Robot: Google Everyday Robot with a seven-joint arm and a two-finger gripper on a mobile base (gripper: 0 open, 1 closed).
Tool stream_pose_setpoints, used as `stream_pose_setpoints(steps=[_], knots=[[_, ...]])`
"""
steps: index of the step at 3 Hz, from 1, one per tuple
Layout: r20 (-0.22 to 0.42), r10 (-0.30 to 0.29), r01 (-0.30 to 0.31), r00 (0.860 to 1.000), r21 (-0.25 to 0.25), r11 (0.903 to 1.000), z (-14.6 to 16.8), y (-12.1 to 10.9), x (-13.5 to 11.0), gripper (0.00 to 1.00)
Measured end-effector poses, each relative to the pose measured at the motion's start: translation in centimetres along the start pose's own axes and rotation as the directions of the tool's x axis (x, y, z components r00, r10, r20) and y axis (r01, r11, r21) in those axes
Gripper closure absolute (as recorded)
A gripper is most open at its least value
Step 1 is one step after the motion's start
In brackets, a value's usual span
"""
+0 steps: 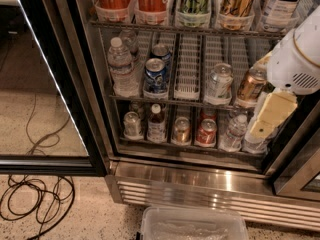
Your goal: Pick pepsi can from middle shelf of fridge
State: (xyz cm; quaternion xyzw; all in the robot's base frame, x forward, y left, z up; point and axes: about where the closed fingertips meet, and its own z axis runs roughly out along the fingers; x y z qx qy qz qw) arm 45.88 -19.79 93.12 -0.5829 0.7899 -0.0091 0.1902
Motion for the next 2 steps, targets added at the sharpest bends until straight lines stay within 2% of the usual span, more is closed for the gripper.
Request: stream_pose_setpoints(steps=[1, 2], knots=[[0.106, 0.018, -0.017, 0.994, -0.011, 0.9998, 1.8, 0.9, -2.9, 0.00], [0.285, 0.077, -0.069, 0.956, -0.038, 0.9969, 4.1, 3.2, -8.1, 0.00]])
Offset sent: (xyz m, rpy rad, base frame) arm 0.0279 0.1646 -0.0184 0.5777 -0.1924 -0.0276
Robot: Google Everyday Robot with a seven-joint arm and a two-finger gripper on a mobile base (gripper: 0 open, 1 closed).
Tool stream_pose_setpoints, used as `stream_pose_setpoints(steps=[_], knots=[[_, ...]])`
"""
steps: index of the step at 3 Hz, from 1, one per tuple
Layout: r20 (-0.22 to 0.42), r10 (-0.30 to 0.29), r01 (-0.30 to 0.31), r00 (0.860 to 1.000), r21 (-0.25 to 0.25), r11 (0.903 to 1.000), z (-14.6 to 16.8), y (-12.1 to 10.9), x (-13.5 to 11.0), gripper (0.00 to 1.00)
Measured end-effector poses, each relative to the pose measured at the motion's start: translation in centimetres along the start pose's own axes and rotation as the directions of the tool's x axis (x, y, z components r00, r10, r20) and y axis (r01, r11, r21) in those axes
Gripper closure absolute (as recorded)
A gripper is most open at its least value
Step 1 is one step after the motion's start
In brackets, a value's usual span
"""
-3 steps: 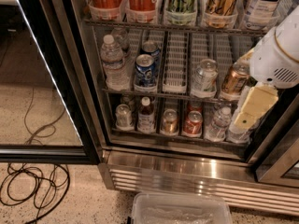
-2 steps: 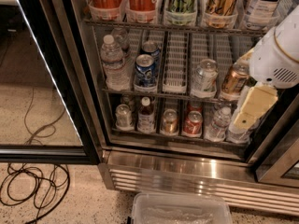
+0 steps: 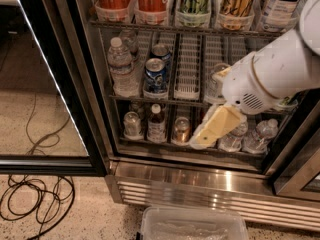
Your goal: Pick pepsi can from middle shelf of fridge
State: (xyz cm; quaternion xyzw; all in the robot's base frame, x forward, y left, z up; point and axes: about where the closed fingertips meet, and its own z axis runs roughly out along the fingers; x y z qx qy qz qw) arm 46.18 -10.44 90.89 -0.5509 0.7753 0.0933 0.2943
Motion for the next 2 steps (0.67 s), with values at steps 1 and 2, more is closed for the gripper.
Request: stream_pose_setpoints(steps=[1, 2], knots=[[0.154, 0.040, -0.045, 0.987, 0.026, 0.9987, 1.8, 2.0, -4.2, 0.00], [0.210, 0.048, -0.066, 0.977, 0.078, 0.9948, 1.6, 0.7, -5.8, 0.00]])
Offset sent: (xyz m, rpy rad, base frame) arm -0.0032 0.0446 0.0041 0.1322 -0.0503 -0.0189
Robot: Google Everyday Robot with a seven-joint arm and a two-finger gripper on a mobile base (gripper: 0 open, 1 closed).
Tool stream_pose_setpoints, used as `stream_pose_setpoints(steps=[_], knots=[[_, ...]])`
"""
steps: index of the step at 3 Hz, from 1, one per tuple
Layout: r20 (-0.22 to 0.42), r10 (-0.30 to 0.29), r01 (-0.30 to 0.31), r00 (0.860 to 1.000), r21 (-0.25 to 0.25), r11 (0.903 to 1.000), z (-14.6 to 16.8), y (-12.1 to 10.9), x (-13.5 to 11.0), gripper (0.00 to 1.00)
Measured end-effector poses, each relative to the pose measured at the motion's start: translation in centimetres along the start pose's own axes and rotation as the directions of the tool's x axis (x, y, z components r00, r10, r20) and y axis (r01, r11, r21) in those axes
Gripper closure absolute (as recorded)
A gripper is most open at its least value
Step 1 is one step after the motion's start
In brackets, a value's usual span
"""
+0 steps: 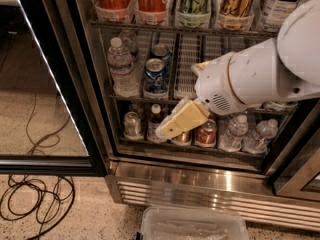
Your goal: Pick pepsi can from middle shelf of fridge
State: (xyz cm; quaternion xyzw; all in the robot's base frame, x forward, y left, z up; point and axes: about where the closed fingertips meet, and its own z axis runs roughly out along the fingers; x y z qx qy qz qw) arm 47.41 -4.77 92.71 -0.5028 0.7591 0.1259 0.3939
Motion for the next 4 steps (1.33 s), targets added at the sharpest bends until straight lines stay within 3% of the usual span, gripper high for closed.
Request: stream_pose_setpoints(steps=[2, 3, 4], knots=[[0.020, 0.014, -0.014, 1.000, -0.004, 0.9999, 0.8, 0.4, -0.5, 0.00], [0.087, 0.126, -0.123, 0.988, -0.041, 0.9915, 4.3, 2.9, -0.7, 0.00], [0.167, 0.233, -0.227, 0.958, -0.055, 0.9722, 7.9, 6.0, -2.2, 0.00]])
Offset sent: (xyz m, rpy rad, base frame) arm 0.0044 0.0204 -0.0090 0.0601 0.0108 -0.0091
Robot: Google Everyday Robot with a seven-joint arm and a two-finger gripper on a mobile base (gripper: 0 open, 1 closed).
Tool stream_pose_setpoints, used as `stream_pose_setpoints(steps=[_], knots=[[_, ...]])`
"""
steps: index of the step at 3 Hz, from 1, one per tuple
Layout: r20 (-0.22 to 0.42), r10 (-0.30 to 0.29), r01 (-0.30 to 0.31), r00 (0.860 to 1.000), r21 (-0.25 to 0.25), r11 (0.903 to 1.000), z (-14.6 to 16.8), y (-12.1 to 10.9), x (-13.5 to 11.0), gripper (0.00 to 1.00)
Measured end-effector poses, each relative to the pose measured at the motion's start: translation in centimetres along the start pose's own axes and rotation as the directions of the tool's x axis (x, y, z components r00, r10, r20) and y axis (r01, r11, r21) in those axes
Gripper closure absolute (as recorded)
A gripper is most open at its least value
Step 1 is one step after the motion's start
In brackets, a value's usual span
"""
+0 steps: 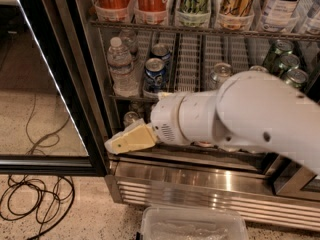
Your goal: Pick pepsi can from middle shelf of fridge
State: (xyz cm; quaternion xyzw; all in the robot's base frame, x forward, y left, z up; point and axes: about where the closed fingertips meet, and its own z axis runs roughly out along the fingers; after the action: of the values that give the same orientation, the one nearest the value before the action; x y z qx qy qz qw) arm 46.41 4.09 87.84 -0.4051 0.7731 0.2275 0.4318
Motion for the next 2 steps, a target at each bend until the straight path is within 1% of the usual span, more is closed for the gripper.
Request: stream_pose_setpoints(steps=[1, 2], knots=[[0.046, 0.062, -0.064, 0.997, 0.043, 0.9970, 3.0, 2.2, -0.2, 0.00], [0.037, 0.061, -0.067, 0.997, 0.165, 0.9840, 3.7, 2.6, 1.3, 0.00]])
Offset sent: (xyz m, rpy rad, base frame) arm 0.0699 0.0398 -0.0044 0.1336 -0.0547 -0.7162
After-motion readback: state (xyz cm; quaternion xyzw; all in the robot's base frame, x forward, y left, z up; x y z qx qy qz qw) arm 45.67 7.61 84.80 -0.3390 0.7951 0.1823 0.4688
